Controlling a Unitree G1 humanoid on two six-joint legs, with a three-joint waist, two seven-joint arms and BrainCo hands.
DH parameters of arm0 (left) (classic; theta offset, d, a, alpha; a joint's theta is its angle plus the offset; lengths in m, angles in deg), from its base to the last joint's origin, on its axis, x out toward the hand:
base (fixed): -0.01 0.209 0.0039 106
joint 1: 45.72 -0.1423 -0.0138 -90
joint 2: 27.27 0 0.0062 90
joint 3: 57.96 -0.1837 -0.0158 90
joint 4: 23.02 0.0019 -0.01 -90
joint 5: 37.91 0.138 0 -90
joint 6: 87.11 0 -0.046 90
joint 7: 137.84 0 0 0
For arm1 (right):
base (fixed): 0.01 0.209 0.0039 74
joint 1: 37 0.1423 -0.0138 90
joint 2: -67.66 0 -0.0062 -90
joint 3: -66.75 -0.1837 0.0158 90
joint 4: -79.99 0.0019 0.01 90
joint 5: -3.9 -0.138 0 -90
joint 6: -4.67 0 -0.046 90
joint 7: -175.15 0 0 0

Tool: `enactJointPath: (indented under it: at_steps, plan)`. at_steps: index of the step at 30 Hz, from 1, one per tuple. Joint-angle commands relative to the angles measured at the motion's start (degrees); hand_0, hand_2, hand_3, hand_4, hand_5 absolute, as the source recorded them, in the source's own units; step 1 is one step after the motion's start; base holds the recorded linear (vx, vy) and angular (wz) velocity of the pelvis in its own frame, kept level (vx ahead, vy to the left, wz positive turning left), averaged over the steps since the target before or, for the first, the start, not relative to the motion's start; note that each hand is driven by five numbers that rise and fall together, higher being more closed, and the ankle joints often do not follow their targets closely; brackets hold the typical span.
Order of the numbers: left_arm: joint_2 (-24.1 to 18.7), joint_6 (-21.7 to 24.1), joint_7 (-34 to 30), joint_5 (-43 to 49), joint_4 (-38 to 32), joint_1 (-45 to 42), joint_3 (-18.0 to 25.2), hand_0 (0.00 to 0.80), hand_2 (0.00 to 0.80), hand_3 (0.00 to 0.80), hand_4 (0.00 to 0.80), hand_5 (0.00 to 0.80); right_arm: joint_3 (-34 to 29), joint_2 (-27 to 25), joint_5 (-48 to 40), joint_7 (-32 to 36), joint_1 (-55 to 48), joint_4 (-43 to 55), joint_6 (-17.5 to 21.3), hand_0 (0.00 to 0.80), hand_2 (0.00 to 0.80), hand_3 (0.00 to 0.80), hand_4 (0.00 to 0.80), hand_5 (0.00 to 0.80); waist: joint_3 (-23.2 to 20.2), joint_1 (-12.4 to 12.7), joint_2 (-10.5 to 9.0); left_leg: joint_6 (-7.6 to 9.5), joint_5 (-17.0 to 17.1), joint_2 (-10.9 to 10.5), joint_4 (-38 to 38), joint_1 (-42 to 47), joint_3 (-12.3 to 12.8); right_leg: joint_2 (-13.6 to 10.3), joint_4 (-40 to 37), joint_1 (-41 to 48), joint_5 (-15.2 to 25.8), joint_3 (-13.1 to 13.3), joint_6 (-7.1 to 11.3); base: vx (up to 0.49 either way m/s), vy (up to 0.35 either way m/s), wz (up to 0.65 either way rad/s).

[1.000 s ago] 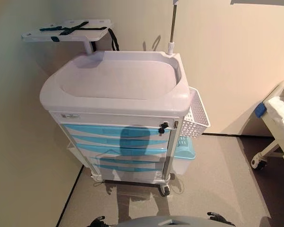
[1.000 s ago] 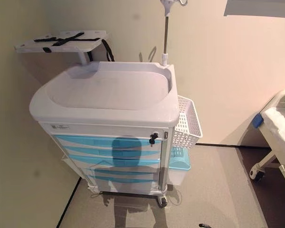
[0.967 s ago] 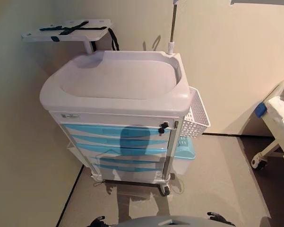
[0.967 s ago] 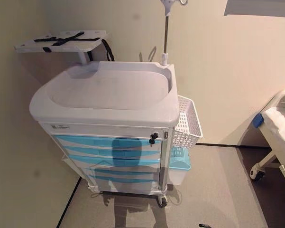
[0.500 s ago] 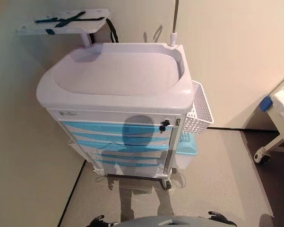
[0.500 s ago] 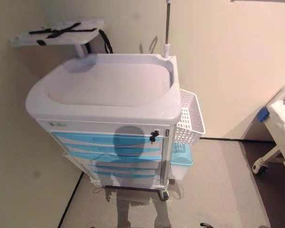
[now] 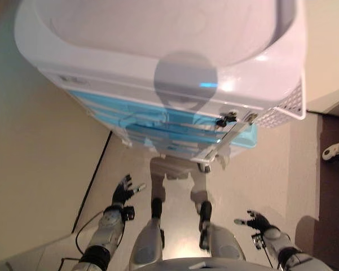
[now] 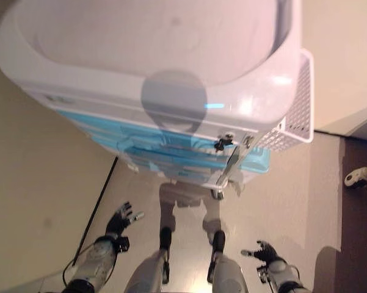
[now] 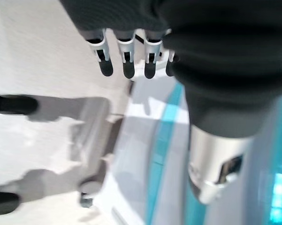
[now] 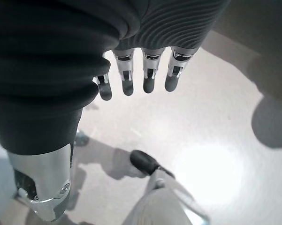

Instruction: Open the drawer and pick up the medicine

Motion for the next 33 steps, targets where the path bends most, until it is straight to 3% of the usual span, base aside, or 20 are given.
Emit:
enactJointPath:
  at_steps: [1,7,8,14,23,33]
  plan:
    - [-1.82,2.81,0.37,-4.57,-5.12,0.84,0.91,0.000,0.000,0.000,0.000,0.000,1.45,-0.31,0.37,-1.18,0.12,1.15,0.60,0.000,0.000,0.000,0.000,0.000,-0.49,0.28,-3.58,3.30,-3.91,-4.77,5.58,-2.76,1.05,-3.71,5.11,-3.41,-1.13,1.81,2.82,-0.088,0.005,0.22]
    - [-0.90,3.47,0.22,-11.70,-13.14,2.79,0.57,0.000,0.000,0.000,0.000,0.000,1.38,-1.07,-0.50,-1.76,1.69,2.52,0.60,0.000,0.000,0.000,0.000,0.000,0.36,0.10,-3.22,3.43,-5.92,-5.73,12.83,-10.47,0.58,-4.80,12.00,-10.52,-3.10,2.56,2.08,-0.072,-0.006,0.31]
    - [0.61,3.59,-0.80,-17.72,-15.25,3.22,0.44,0.000,0.000,0.000,0.000,0.000,1.38,-1.39,-0.62,-1.94,2.52,2.60,0.48,0.000,0.000,0.000,0.000,0.000,0.47,-0.04,-3.06,3.66,-6.71,-5.86,15.42,-13.23,0.77,-5.02,14.72,-13.30,-3.90,3.15,1.82,-0.069,0.000,0.08]
    - [5.43,3.85,-3.31,-33.66,-16.79,7.90,0.27,0.000,0.000,0.000,0.000,0.000,1.33,-2.09,-0.56,-2.20,3.90,2.76,0.20,0.000,0.000,0.000,0.000,0.000,0.78,-1.02,-3.43,3.18,-11.08,-5.61,23.94,-19.37,0.97,-5.46,23.78,-19.86,-8.48,4.92,1.46,-0.024,-0.023,-0.02]
    - [7.90,3.59,-5.54,-44.73,-18.34,13.74,-0.43,0.000,0.000,0.000,0.000,0.000,2.15,-2.22,0.17,-1.64,4.89,2.58,0.40,0.000,0.000,0.000,0.000,0.000,-0.52,-2.19,-4.07,3.09,-13.43,-4.76,29.69,-25.07,1.34,-5.37,29.36,-26.26,-10.36,5.92,1.14,-0.018,-0.007,-0.03]
    - [7.94,1.39,-11.75,-50.57,-28.52,15.86,-7.18,0.000,0.000,0.000,0.000,0.000,3.87,-1.30,0.57,-0.09,6.09,3.09,1.11,0.000,0.000,0.000,0.000,0.000,-2.37,-3.26,-4.53,3.34,-15.44,-3.74,33.99,-29.19,2.28,-4.76,31.71,-30.91,-10.44,7.16,1.04,-0.011,0.016,-0.12]
